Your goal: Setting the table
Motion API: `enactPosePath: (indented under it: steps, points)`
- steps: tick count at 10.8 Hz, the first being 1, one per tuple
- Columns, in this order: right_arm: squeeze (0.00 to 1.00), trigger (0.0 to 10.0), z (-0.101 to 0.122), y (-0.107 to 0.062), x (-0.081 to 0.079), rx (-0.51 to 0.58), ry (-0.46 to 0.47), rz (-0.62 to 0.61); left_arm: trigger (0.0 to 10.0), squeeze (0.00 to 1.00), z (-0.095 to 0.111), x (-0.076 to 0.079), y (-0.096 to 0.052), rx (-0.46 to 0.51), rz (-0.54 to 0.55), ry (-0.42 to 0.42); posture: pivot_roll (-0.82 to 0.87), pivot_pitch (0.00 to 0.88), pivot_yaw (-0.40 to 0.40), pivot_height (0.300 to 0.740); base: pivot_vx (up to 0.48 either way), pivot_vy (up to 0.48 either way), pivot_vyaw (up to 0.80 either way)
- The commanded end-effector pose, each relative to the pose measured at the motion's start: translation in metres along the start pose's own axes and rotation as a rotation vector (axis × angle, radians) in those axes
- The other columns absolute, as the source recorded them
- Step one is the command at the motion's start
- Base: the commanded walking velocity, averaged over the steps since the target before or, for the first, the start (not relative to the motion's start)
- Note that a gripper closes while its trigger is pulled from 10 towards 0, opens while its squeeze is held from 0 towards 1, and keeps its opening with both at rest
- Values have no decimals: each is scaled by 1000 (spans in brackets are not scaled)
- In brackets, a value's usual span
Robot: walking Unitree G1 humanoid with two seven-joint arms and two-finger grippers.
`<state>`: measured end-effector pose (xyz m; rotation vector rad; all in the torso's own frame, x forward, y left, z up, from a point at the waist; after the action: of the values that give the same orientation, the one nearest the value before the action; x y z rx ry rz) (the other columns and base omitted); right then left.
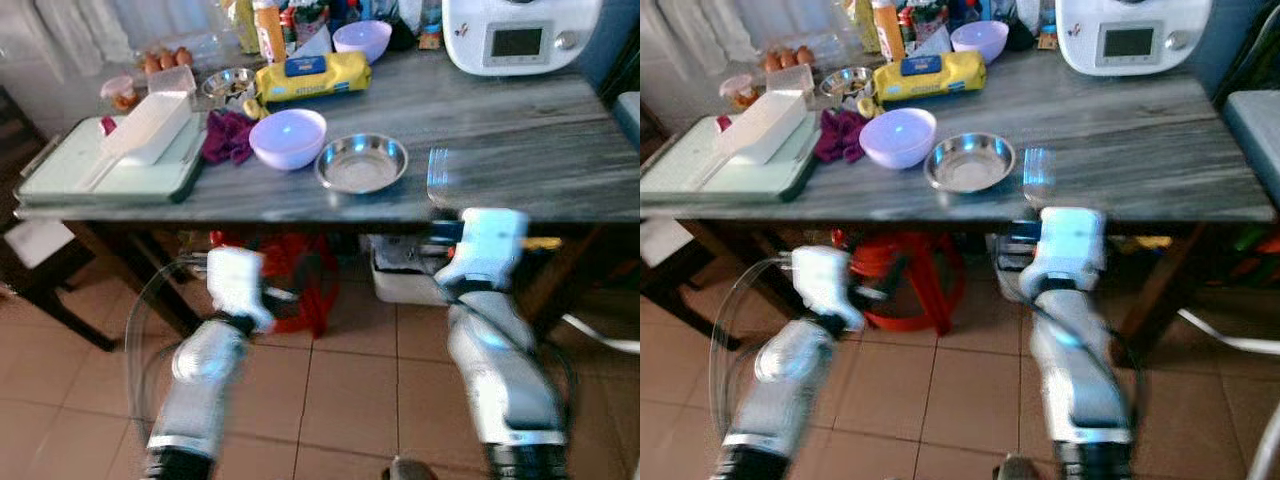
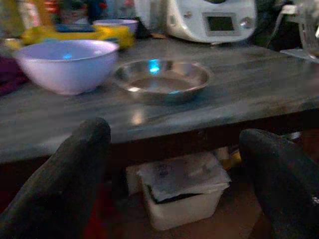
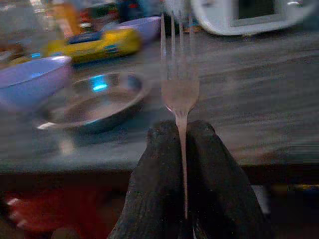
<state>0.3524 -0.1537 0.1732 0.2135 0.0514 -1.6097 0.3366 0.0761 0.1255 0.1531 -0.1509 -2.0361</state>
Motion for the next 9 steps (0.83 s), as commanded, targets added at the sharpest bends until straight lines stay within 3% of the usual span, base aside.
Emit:
enactPosePath:
  steps: [1, 7, 9]
  points:
    - [0, 10000, 3, 0, -10, 8, 23, 22, 10000, 0, 0, -12, -5, -9, 22, 25, -157, 144, 122, 740, 337, 0, 0]
    - [0, 10000, 1, 0, -5, 8, 24, -6, 10000, 0, -1, -12, -5, -12, 20, 24, -159, 148, 125, 740, 324, 0, -131]
    - [0, 10000, -1, -1, -6, 5, 23, -2, 10000, 0, 3, -13, -9, 6, 15, 22, -156, 151, 124, 740, 0, 0, 0]
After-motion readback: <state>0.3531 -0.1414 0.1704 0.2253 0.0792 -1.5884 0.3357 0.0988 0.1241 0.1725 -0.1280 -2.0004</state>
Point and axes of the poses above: a point about 5 cm out from each wrist's last joint towards the gripper, its own y axis pointing out of the wrist towards the gripper, its own z axis along the axis of the wrist's last joint, x = y × z, the point moved 5 cm from there along y, pointing out of the wrist towards the gripper, and after that the axes turned 7 degrees about y, right-handed, at the moved point
